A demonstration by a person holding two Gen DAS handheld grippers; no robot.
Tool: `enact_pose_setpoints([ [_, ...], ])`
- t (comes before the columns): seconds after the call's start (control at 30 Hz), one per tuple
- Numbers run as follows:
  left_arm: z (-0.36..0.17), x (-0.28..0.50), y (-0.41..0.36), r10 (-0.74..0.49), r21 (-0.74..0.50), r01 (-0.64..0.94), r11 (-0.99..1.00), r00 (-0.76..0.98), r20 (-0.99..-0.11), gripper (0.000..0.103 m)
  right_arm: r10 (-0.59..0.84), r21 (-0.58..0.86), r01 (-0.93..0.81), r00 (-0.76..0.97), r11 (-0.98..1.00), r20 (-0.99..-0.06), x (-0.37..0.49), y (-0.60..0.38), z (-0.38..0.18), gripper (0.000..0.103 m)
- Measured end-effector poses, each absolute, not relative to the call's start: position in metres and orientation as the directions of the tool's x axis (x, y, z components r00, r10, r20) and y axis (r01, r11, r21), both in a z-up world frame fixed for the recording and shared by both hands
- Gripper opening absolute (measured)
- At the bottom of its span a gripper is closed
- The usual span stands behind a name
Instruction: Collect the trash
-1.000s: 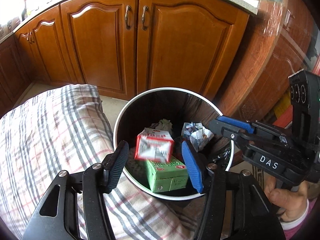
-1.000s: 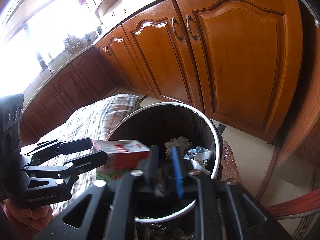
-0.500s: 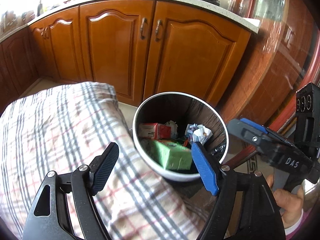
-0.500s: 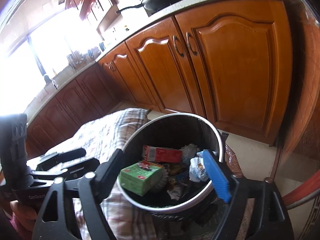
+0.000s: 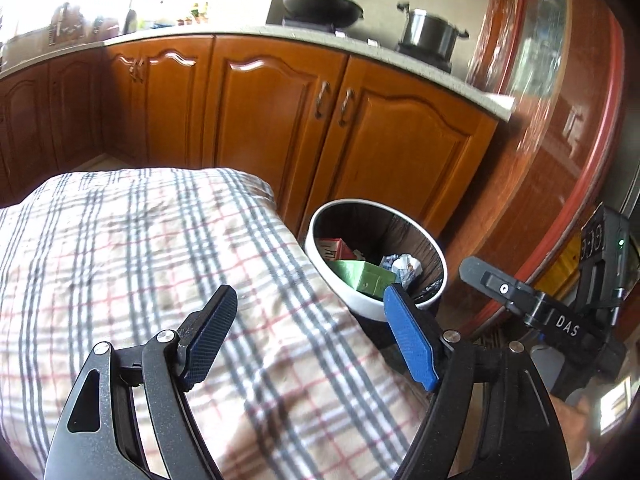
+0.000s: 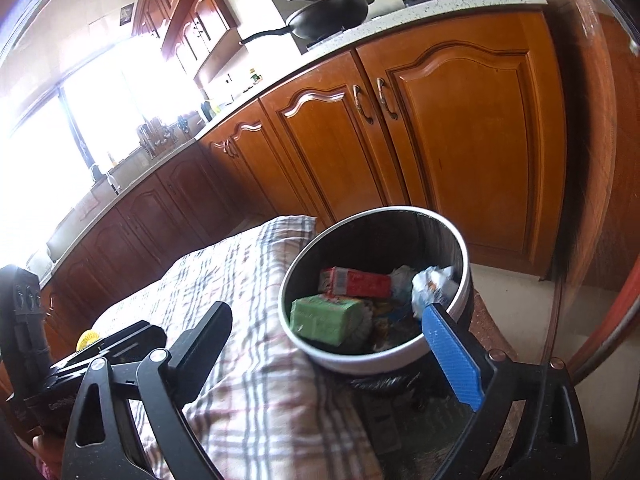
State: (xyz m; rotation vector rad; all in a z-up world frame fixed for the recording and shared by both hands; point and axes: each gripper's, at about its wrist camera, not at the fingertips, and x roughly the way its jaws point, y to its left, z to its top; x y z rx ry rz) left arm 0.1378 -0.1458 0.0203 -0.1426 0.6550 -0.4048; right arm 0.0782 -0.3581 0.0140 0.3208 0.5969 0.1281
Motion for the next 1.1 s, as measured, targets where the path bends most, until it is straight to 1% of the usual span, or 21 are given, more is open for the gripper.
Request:
enact_pose_setpoints([
  [0.03, 0.021, 0.133, -0.14, -0.407, -0.257, 0.316, 0.913, 0.727, -0.553, 0.079, 0.21, 0.332, -0.029, 0.824, 0.943, -0.526, 0.075, -0.354, 0.015, 0.098],
  [0.17, 0.025, 0.11, -0.125, -0.374, -0.232, 0.294, 0.927, 0.774, -0.512, 0.088, 0.187, 0.304, -0.031, 0.846, 0.952, -0.5, 0.054, -0.335, 0.021, 0.1],
  [0.23, 0.03, 0.1, -0.123, -0.349, -0.195, 0.29, 0.937, 0.804, -0.482, 0.094, 0.174, 0.29, -0.035, 0.865, 0.956, -0.47, 0.043, -0.327, 0.028, 0.102],
  [0.3, 0.035, 0.089, -0.121, -0.317, -0.152, 0.278, 0.948, 0.841, -0.439, 0.103, 0.156, 0.268, -0.036, 0.883, 0.963, -0.443, 0.034, -0.322, 0.036, 0.103],
  [0.37, 0.039, 0.077, -0.119, -0.283, -0.111, 0.26, 0.959, 0.875, -0.394, 0.103, 0.114, 0.218, -0.027, 0.91, 0.976, -0.399, 0.023, -0.315, 0.049, 0.103],
  [0.43, 0.041, 0.072, -0.116, -0.253, -0.089, 0.238, 0.967, 0.893, -0.371, 0.103, 0.08, 0.177, -0.019, 0.935, 0.984, -0.346, 0.01, -0.309, 0.059, 0.103],
  [0.5, 0.039, 0.07, -0.111, -0.243, -0.088, 0.226, 0.97, 0.899, -0.365, 0.103, 0.05, 0.14, -0.009, 0.955, 0.99, -0.291, 0.0, -0.304, 0.064, 0.103],
  [0.57, 0.034, 0.07, -0.107, -0.233, -0.092, 0.214, 0.972, 0.9, -0.369, 0.103, 0.026, 0.11, 0.004, 0.964, 0.994, -0.265, -0.002, -0.298, 0.063, 0.103],
  [0.9, 0.01, 0.065, -0.104, -0.132, -0.031, 0.13, 0.991, 0.911, -0.391, 0.103, 0.016, 0.106, 0.02, 0.944, 0.994, -0.329, 0.009, -0.294, 0.022, 0.103],
  [1.1, 0.009, 0.062, -0.102, -0.1, -0.018, 0.101, 0.995, 0.919, -0.381, 0.103, 0.009, 0.103, 0.026, 0.944, 0.994, -0.331, 0.008, -0.295, 0.016, 0.103],
])
